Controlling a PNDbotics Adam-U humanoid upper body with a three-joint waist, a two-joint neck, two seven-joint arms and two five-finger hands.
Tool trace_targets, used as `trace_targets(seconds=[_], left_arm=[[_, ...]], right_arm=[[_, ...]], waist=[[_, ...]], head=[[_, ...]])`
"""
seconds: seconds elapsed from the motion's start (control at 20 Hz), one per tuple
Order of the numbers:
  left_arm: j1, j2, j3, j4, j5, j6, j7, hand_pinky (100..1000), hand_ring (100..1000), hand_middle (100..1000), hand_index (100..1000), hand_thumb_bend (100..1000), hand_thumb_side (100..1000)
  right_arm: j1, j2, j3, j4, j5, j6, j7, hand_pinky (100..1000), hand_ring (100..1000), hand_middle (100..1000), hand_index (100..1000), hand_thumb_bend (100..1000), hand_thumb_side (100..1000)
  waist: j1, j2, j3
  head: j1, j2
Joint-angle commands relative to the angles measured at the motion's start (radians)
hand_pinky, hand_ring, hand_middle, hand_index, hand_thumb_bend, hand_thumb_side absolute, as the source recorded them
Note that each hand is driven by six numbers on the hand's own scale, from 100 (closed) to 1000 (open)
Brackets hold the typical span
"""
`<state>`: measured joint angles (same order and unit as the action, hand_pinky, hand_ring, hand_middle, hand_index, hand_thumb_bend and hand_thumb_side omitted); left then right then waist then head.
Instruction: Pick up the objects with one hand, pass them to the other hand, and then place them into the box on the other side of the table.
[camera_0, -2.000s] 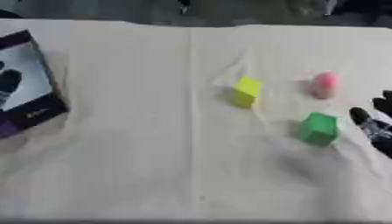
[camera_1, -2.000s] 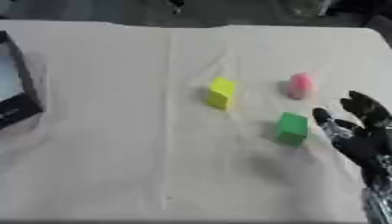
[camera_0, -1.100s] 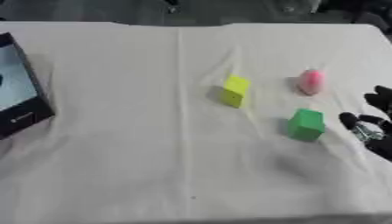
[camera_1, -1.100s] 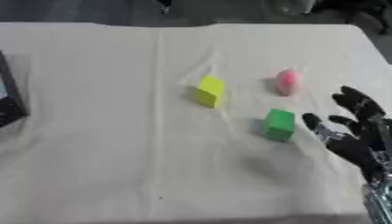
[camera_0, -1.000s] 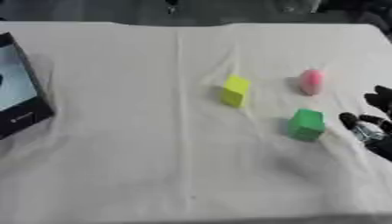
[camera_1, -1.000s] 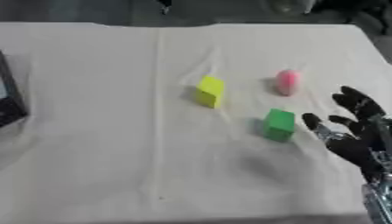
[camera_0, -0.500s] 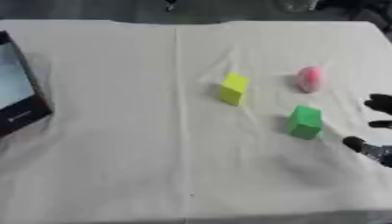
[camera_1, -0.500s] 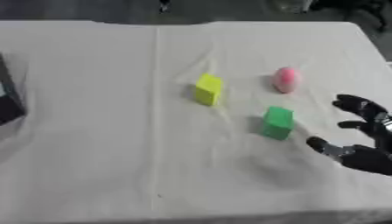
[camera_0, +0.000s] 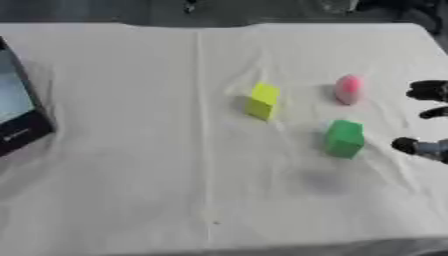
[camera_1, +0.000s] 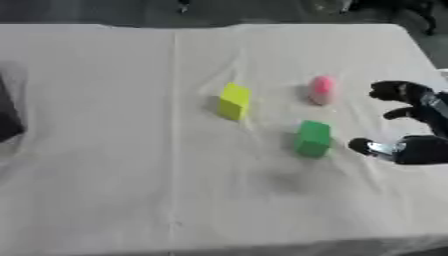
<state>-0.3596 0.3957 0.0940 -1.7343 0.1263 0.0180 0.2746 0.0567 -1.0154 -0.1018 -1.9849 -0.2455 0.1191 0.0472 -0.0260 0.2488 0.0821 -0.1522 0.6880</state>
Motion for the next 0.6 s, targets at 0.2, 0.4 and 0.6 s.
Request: trace_targets(seconds=[0.2,0.4,0.6], left_arm=[[-0.010,0.043,-0.001,-0.021,0.002,0.005,0.001,714,772,867,809,854,420],[-0.011,0.053,-0.002,-0.020,0.002,0.008,0.001,714,772,866,807,855,419],[-0.011,0.064,-0.004,-0.018,0.002,0.010,-0.001,714,772,866,806,855,419]], right_arm=[[-0.092,-0.143,0.036,-0.015,-0.066,0.114,0.073,787,922,829,888,664,266],[-0.148,-0.183,0.085,-0.015,-0.052,0.208,0.157,799,924,838,891,666,263],[-0.193,-0.204,0.124,-0.015,-0.022,0.281,0.223,811,924,846,896,668,250]], waist=[[-0.001,-0.041,0.007],[-0.003,-0.044,0.010],[-0.006,-0.047,0.009]], head=[[-0.014,0.007],[-0.025,0.015],[-0.027,0.022]])
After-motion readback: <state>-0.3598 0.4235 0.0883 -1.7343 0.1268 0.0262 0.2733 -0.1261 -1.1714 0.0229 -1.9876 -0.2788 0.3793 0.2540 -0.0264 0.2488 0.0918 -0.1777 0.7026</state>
